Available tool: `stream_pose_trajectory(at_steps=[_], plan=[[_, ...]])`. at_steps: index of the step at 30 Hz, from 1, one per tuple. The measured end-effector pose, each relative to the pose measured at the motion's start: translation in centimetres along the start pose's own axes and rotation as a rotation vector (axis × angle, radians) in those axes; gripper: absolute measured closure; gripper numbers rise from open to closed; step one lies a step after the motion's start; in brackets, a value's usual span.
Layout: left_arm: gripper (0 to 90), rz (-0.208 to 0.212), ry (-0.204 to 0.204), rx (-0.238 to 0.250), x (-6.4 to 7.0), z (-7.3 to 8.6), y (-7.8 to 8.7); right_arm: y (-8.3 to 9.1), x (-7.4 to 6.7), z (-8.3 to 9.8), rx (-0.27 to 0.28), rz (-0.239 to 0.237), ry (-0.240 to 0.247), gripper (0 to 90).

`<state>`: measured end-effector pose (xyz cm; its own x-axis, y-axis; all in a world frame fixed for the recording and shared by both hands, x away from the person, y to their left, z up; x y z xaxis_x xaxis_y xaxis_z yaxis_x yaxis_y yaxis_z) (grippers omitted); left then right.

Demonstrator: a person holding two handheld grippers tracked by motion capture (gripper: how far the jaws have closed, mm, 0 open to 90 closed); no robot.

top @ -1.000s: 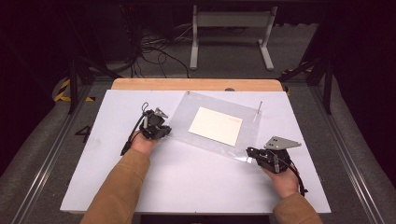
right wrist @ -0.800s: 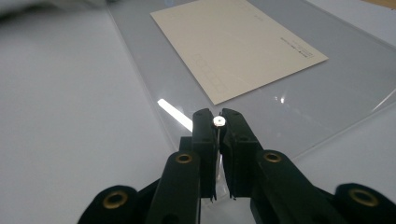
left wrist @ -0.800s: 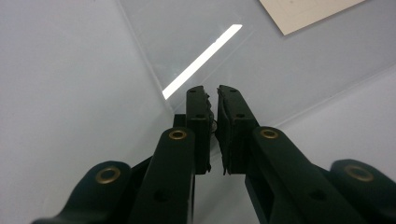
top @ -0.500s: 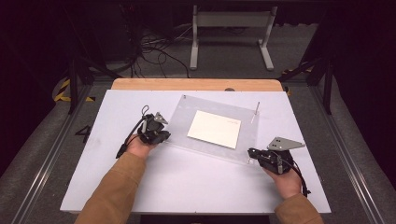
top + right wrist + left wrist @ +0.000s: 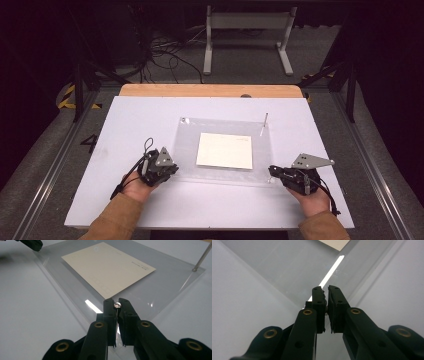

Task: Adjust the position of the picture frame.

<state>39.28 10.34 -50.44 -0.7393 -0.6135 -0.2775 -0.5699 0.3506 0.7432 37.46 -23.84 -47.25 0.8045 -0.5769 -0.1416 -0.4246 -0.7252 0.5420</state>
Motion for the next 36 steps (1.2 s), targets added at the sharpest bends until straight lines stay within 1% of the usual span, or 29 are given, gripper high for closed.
stream_pose_trajectory(at_steps=[1, 3, 7, 8, 9, 10, 11, 12, 14, 17, 21, 24, 25, 26, 28, 30, 31, 32, 33, 34, 36], plan=[[84.1, 0.006, -0.005, 0.003, 0.5, 0.2, 0.4, 0.1, -0.2, 0.1, -0.001, -0.004, 0.0, 84.1], [84.1, 0.019, -0.028, 0.005, 1.3, 0.7, 1.1, 0.3, -0.4, 0.2, -0.001, -0.006, 0.001, 84.1], [84.1, 0.028, -0.058, 0.009, 2.8, 1.5, 2.0, 0.5, -0.7, 0.5, -0.007, -0.013, 0.003, 84.0], [84.1, 0.039, -0.053, 0.008, 3.2, 1.7, 2.1, 0.6, -0.7, 0.6, -0.008, -0.013, 0.002, 84.0], [84.1, 0.049, -0.055, 0.012, 3.6, 1.8, 2.2, 0.6, -0.7, 0.7, -0.01, -0.014, 0.002, 83.9], [84.1, 0.049, -0.055, 0.012, 3.6, 1.8, 2.2, 0.6, -0.7, 0.7, -0.01, -0.014, 0.002, 83.9], [84.1, 0.058, -0.059, 0.012, 3.9, 2.0, 2.3, 0.7, -0.7, 1.0, -0.022, -0.01, 0.005, 83.8], [84.1, 0.075, -0.061, 0.015, 4.4, 2.3, 2.4, 0.7, -0.8, 1.1, -0.028, -0.01, 0.005, 83.8], [84.1, 0.089, -0.061, 0.016, 4.7, 2.4, 2.3, 0.6, -0.7, 1.4, -0.034, -0.012, 0.003, 83.7], [84.1, 0.099, -0.06, 0.02, 4.6, 2.5, 2.3, 0.6, -0.7, 1.5, -0.039, -0.01, 0.005, 83.7], [84.0, 0.105, -0.047, 0.033, 4.7, 2.4, 2.2, 0.7, -0.6, 1.1, -0.036, 0.013, 0.017, 84.1], [84.0, 0.116, -0.046, 0.035, 5.0, 2.2, 2.1, 0.6, 0.1, 0.5, -0.031, 0.037, 0.015, 84.2], [84.0, 0.116, -0.046, 0.035, 5.0, 2.2, 2.1, 0.6, 0.1, 0.5, -0.031, 0.037, 0.015, 84.2], [83.9, 0.135, -0.04, 0.044, 5.2, 2.0, 2.1, 0.5, 0.8, -0.2, -0.022, 0.05, 0.018, 84.3], [83.9, 0.155, -0.031, 0.055, 5.4, 1.8, 2.0, 0.3, 1.6, -1.1, -0.012, 0.07, 0.029, 84.4], [83.9, 0.157, -0.026, 0.065, 5.5, 1.5, 1.8, 0.1, 2.5, -2.0, -0.004, 0.085, 0.031, 84.4], [83.9, 0.157, -0.026, 0.065, 5.5, 1.5, 1.8, 0.1, 2.5, -2.0, -0.004, 0.085, 0.031, 84.4], [83.9, 0.165, -0.023, 0.066, 5.7, 1.2, 1.7, -0.3, 3.3, -2.9, 0.001, 0.101, 0.034, 84.4], [83.9, 0.165, -0.023, 0.066, 5.7, 1.2, 1.7, -0.3, 3.3, -2.9, 0.001, 0.101, 0.034, 84.4], [83.9, 0.174, -0.02, 0.077, 5.8, 0.7, 1.5, -0.6, 4.2, -3.6, 0.003, 0.114, 0.035, 84.3], [83.9, 0.186, -0.011, 0.08, 5.9, 0.4, 1.3, -1.0, 5.2, -4.2, -0.001, 0.126, 0.034, 84.4]])
Point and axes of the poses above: each handheld gripper's, and its own axes: y roughly backward along the jaws, z roughly out of its underside, x roughly to its right, the point moved 9 cm from there along -y, roughly forward along the jaws, and after that the axes turned 11 degrees about -z, right-handed, at the moved point
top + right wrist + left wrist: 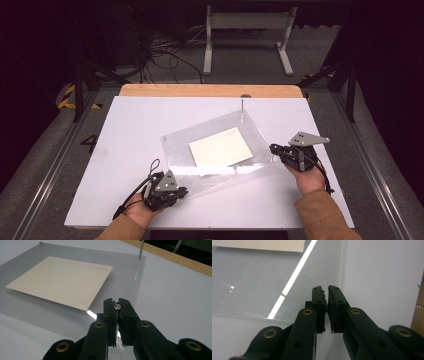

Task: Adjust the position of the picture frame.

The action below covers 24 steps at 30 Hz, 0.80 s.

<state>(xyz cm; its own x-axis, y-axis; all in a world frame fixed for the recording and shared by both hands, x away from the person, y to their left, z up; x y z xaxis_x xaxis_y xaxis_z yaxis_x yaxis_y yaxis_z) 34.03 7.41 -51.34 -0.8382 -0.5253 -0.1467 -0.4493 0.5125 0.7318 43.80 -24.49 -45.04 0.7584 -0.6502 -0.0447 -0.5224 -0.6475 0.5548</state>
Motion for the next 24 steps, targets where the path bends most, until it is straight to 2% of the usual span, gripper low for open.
stream_pose_trajectory(at_steps=[6, 7, 8, 10, 13, 15, 18, 21, 24], plan=[[83.9, 0.015, -0.007, 0.0, 0.3, -1.1, -1.0, -2.0, 2.7, -1.4, -0.002, 0.047, -0.013, 84.3], [83.9, 0.015, -0.007, 0.0, 0.3, -1.1, -1.0, -2.0, 2.7, -1.4, -0.002, 0.047, -0.013, 84.3], [83.9, 0.015, -0.013, -0.004, 0.4, -1.4, -1.2, -2.9, 3.6, -1.4, -0.008, 0.05, -0.034, 84.4], [83.9, 0.014, -0.015, -0.002, 0.4, -1.5, -1.4, -3.4, 4.1, -1.3, -0.016, 0.054, -0.042, 84.3], [84.0, 0.018, -0.026, -0.01, 0.5, -1.8, -1.7, -4.7, 5.1, -0.5, -0.045, 0.053, -0.082, 84.3], [83.9, 0.02, -0.025, -0.011, 0.5, -1.8, -1.7, -4.9, 5.4, -0.5, -0.027, 0.045, -0.093, 84.2], [84.0, 0.02, -0.028, -0.011, 0.5, -1.8, -1.7, -5.0, 5.4, -0.3, -0.033, 0.048, -0.098, 83.2], [84.0, 0.029, -0.024, -0.006, 0.6, -1.8, -1.7, -4.4, 5.3, -0.3, -0.006, 0.037, -0.13, 73.1], [84.0, 0.045, -0.041, -0.008, 1.3, -1.9, -1.7, -3.0, 4.8, 0.0, 0.005, 0.073, -0.099, 69.0]])
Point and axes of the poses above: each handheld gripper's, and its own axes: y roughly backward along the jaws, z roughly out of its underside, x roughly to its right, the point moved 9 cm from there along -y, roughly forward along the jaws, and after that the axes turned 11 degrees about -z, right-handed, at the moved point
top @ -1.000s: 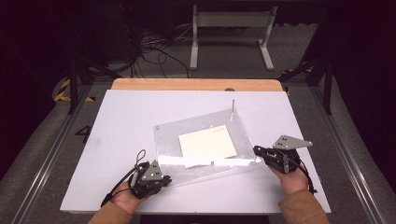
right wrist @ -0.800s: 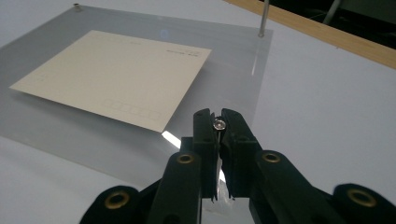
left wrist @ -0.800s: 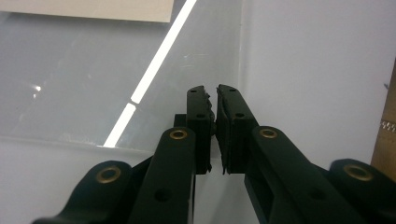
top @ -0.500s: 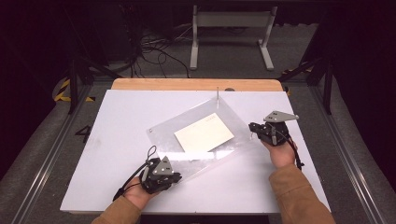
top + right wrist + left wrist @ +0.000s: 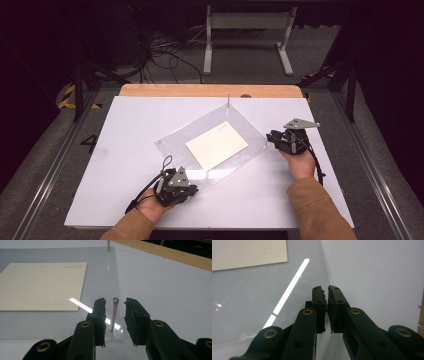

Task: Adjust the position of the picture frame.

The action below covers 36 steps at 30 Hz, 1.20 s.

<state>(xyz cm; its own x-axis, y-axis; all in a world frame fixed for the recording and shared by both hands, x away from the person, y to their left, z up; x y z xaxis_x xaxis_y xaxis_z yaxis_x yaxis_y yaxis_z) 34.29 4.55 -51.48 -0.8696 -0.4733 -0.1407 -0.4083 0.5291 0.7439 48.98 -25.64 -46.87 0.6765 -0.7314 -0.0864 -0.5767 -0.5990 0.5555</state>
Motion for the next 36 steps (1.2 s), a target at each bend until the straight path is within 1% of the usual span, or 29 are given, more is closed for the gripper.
stream_pose_trajectory(at_steps=[1, 3, 6, 7, 8, 9, 10, 11, 12, 13, 14, 15, 16, 18, 20, 21, 22, 23, 24, 25, 26, 27, 30, 31, 32, 33, 34, 35, 36], plan=[[84.0, 0.011, -0.009, -0.001, 0.4, -0.1, 0.0, 0.5, -0.2, 0.3, -0.002, -0.001, 0.004, 68.5], [84.0, 0.028, -0.023, -0.003, 1.2, -0.4, -0.1, 1.7, -0.7, 0.9, 0.009, 0.01, 0.029, 68.7], [84.0, 0.051, -0.05, -0.004, 2.4, -1.0, -0.4, 3.2, -1.5, 2.4, 0.008, -0.004, 0.029, 68.6], [84.0, 0.061, -0.063, 0.0, 3.0, -1.3, -0.5, 3.5, -1.7, 3.0, -0.003, -0.012, 0.029, 68.6], [84.0, 0.075, -0.069, -0.003, 3.5, -1.6, -0.6, 3.9, -1.9, 3.7, -0.026, -0.023, 0.024, 68.6], [83.9, 0.084, -0.066, 0.002, 4.0, -1.8, -0.7, 4.2, -2.0, 4.0, -0.031, -0.03, 0.02, 68.6], [84.0, 0.103, -0.081, 0.003, 4.8, -2.2, -0.9, 4.5, -2.1, 4.2, -0.033, -0.037, 0.016, 68.6], [83.9, 0.107, -0.092, -0.001, 5.2, -2.4, -1.0, 5.0, -2.3, 4.4, -0.027, -0.05, 0.004, 69.1], [83.9, 0.119, -0.094, 0.004, 5.9, -2.8, -1.2, 5.2, -2.5, 4.4, -0.024, -0.061, 0.0, 70.0], [83.9, 0.13, -0.112, 0.002, 6.5, -3.2, -1.4, 5.3, -2.9, 4.5, -0.022, -0.08, -0.008, 71.3], [83.9, 0.135, -0.129, 0.002, 7.1, -3.6, -1.6, 5.4, -3.3, 4.6, -0.028, -0.107, -0.027, 72.3], [83.9, 0.137, -0.144, 0.001, 7.3, -3.8, -1.7, 5.4, -3.8, 4.9, -0.04, -0.13, -0.031, 74.0], [83.9, 0.141, -0.147, -0.004, 7.7, -4.0, -1.8, 5.4, -4.0, 5.0, -0.049, -0.139, -0.026, 75.1], [83.9, 0.158, -0.144, 0.004, 8.3, -4.5, -2.1, 5.2, -4.6, 5.4, -0.074, -0.149, -0.004, 75.9], [83.9, 0.171, -0.141, 0.007, 8.8, -4.9, -2.4, 5.1, -5.2, 5.6, -0.087, -0.167, 0.004, 76.7], [83.8, 0.171, -0.141, 0.007, 8.8, -4.9, -2.4, 5.0, -5.4, 5.7, -0.093, -0.175, 0.005, 77.7], [83.8, 0.178, -0.149, 0.005, 9.1, -5.2, -2.6, 4.8, -5.7, 5.8, -0.098, -0.191, 0.009, 80.2], [83.7, 0.178, -0.149, 0.005, 9.1, -5.2, -2.6, 4.8, -5.7, 5.8, -0.098, -0.191, 0.009, 80.2], [83.7, 0.187, -0.144, 0.006, 9.0, -5.2, -2.6, 4.6, -6.0, 6.0, -0.103, -0.199, 0.012, 81.9], [83.4, 0.205, -0.124, 0.005, 8.9, -5.2, -2.5, 4.5, -6.1, 6.1, -0.109, -0.204, 0.014, 83.3], [82.8, 0.225, -0.103, 0.017, 8.7, -5.3, -2.3, 4.4, -6.2, 6.2, -0.116, -0.205, 0.017, 83.5], [83.6, 0.232, -0.093, 0.029, 8.4, -5.4, -2.0, 4.3, -6.3, 6.3, -0.123, -0.204, 0.012, 83.3], [72.5, 0.226, -0.039, 0.066, 6.7, -5.7, -0.6, 4.1, -6.2, 6.5, -0.115, -0.197, -0.013, 77.9], [71.0, 0.214, -0.024, 0.075, 5.8, -5.7, 0.0, 4.1, -6.2, 6.5, -0.104, -0.199, -0.025, 77.4], [69.0, 0.192, -0.015, 0.078, 5.0, -5.6, 0.3, 4.1, -6.3, 6.5, -0.096, -0.202, -0.035, 77.1], [67.2, 0.166, 0.007, 0.088, 3.8, -5.4, 0.8, 4.1, -6.4, 6.5, -0.094, -0.203, -0.043, 77.2], [66.1, 0.117, 0.034, 0.083, 2.0, -5.0, 1.2, 4.1, -6.5, 6.5, -0.096, -0.201, -0.044, 77.5], [65.1, 0.065, 0.044, 0.085, 0.5, -4.6, 1.6, 4.1, -6.6, 6.6, -0.102, -0.196, -0.043, 78.1], [65.1, 0.031, 0.074, 0.091, -0.8, -4.3, 1.9, 4.0, -6.7, 6.6, -0.102, -0.194, -0.044, 79.0]])
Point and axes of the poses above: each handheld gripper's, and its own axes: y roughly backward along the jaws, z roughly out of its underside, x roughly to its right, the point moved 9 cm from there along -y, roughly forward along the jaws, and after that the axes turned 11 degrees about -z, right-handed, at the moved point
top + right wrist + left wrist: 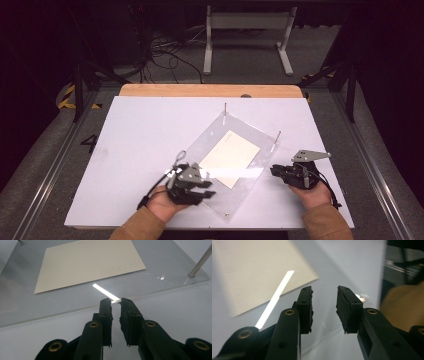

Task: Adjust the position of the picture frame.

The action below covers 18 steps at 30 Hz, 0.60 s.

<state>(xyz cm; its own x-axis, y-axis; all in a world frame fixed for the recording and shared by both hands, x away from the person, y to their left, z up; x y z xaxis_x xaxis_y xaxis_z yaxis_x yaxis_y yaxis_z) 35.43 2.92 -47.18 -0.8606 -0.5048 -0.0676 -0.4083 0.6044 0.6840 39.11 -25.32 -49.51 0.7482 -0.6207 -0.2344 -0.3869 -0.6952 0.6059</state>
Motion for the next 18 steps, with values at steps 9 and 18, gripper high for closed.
stream_pose_trajectory(at_steps=[9, 18], plan=[[83.8, -0.202, 0.145, 0.013, -8.2, 2.7, 1.9, -0.4, -0.7, 0.0, -0.013, 0.005, 0.034, 89.3], [89.4, -0.227, 0.316, -0.038, -12.3, 5.7, 0.1, -0.5, -0.6, 0.1, -0.023, -0.006, 0.015, 89.4]])
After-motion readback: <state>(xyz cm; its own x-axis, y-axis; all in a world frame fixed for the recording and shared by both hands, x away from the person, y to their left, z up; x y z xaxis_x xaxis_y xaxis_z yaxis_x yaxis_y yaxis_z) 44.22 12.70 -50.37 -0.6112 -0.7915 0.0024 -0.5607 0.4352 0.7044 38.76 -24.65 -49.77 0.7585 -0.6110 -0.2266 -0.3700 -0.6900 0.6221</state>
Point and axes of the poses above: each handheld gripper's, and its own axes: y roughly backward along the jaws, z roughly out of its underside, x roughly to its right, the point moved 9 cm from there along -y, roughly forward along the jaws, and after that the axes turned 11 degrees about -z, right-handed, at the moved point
